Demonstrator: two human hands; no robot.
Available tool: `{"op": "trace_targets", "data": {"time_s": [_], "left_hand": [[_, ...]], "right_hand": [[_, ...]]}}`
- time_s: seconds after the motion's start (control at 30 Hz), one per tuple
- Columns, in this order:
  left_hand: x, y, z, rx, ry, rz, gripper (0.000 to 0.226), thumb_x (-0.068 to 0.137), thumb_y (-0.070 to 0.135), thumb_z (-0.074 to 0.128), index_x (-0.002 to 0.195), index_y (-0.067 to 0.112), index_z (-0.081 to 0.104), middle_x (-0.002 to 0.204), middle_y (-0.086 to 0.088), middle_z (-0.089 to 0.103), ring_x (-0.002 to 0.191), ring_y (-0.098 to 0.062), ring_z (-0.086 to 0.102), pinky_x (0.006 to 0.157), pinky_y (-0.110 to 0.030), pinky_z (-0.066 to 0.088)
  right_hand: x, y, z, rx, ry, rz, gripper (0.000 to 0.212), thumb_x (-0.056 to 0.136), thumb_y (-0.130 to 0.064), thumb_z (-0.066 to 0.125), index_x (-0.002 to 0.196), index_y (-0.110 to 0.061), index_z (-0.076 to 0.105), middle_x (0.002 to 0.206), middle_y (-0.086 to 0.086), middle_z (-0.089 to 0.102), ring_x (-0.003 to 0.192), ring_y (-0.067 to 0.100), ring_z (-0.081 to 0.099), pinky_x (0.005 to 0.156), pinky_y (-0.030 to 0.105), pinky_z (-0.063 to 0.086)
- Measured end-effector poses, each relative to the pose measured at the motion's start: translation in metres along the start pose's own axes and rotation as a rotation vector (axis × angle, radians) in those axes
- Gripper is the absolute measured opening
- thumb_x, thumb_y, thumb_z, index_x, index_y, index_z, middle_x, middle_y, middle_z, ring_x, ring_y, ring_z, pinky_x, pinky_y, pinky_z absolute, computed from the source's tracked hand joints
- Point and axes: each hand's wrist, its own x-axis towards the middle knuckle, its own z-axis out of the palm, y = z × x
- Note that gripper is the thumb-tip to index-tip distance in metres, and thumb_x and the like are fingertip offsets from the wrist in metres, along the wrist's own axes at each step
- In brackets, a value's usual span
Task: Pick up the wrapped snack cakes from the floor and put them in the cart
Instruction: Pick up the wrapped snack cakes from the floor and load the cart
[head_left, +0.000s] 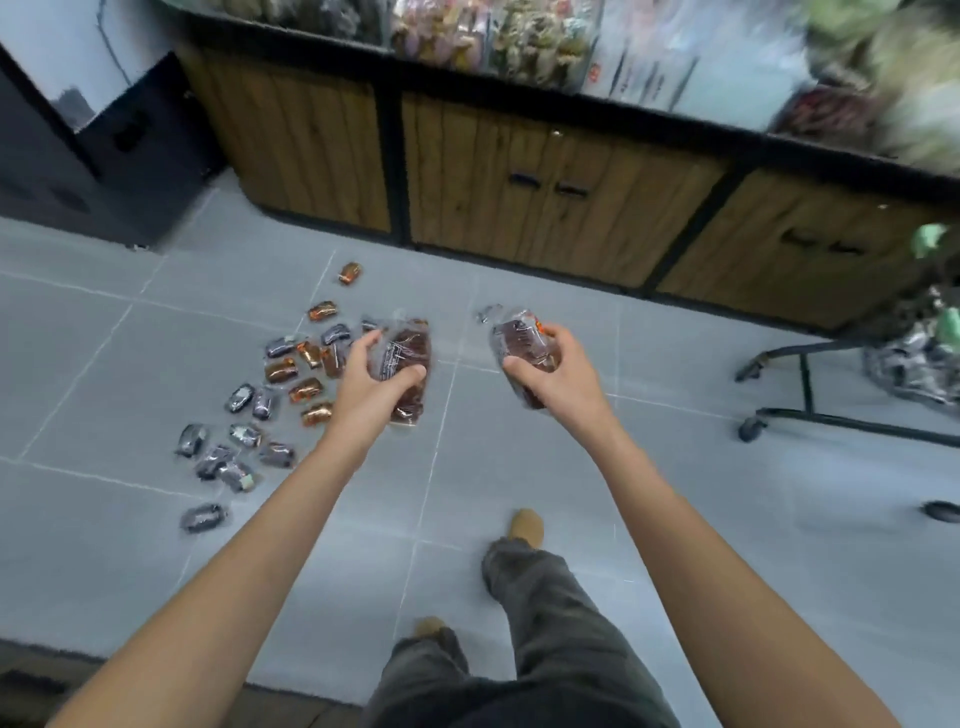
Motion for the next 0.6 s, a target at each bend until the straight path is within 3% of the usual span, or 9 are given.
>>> {"op": "trace_targets", "data": {"time_s": [0.1,0.17,0.27,0.37,0.5,0.6], "left_hand": [[-0.015,0.036,0.051,0.079,-0.109,0.085,0.063,0.079,0.025,0.074,0.132,0.030,0.041,0.121,0.003,0.053,0.107,-0.015,0.055,0.094,-0.033,0.045],[-0.025,0.058,0.090,0.084,-0.186,0.133,0.063,0.080,0.026,0.073,0.133,0.030,0.041,0.116,0.005,0.053,0.100,-0.009,0.056,0.086,-0.024,0.045],[-0.042,0.090,0.159,0.055,-0.278,0.202,0.060,0.081,0.022,0.071,0.133,0.026,0.041,0.109,0.008,0.054,0.087,0.010,0.055,0.069,-0.011,0.044],[-0.060,0.116,0.238,0.051,-0.361,0.234,0.058,0.082,0.021,0.071,0.132,0.022,0.042,0.108,0.009,0.057,0.091,0.003,0.056,0.070,-0.014,0.044],[-0.080,0.140,0.345,0.053,-0.457,0.273,0.053,0.081,0.021,0.071,0.128,0.024,0.046,0.102,0.013,0.060,0.085,0.005,0.059,0.063,-0.010,0.046],[-0.098,0.152,0.423,0.041,-0.510,0.274,0.051,0.081,0.022,0.071,0.125,0.025,0.047,0.101,0.009,0.061,0.086,-0.001,0.061,0.058,-0.010,0.046]], "right_hand": [[-0.028,0.003,-0.074,0.014,0.098,-0.010,0.028,0.077,-0.030,0.072,0.091,-0.042,0.050,0.086,-0.024,0.061,0.063,-0.014,0.058,0.052,0.003,0.041],[-0.042,0.007,-0.123,0.027,0.184,-0.027,0.026,0.078,-0.027,0.071,0.089,-0.040,0.052,0.083,-0.024,0.062,0.064,-0.013,0.058,0.053,0.003,0.041],[-0.055,0.015,-0.195,0.052,0.288,-0.039,0.030,0.080,-0.027,0.071,0.105,-0.031,0.056,0.094,-0.014,0.066,0.075,-0.008,0.061,0.065,0.007,0.044],[-0.061,0.027,-0.265,0.075,0.374,-0.041,0.033,0.081,-0.027,0.070,0.112,-0.023,0.059,0.100,-0.008,0.069,0.087,0.003,0.064,0.075,0.018,0.047],[-0.065,0.051,-0.363,0.067,0.454,-0.042,0.024,0.080,-0.031,0.069,0.102,-0.032,0.061,0.092,-0.015,0.069,0.081,-0.003,0.063,0.066,0.011,0.044],[-0.064,0.077,-0.432,0.069,0.498,-0.022,0.024,0.079,-0.035,0.068,0.102,-0.031,0.061,0.095,-0.013,0.069,0.087,0.001,0.064,0.076,0.021,0.049]]}}
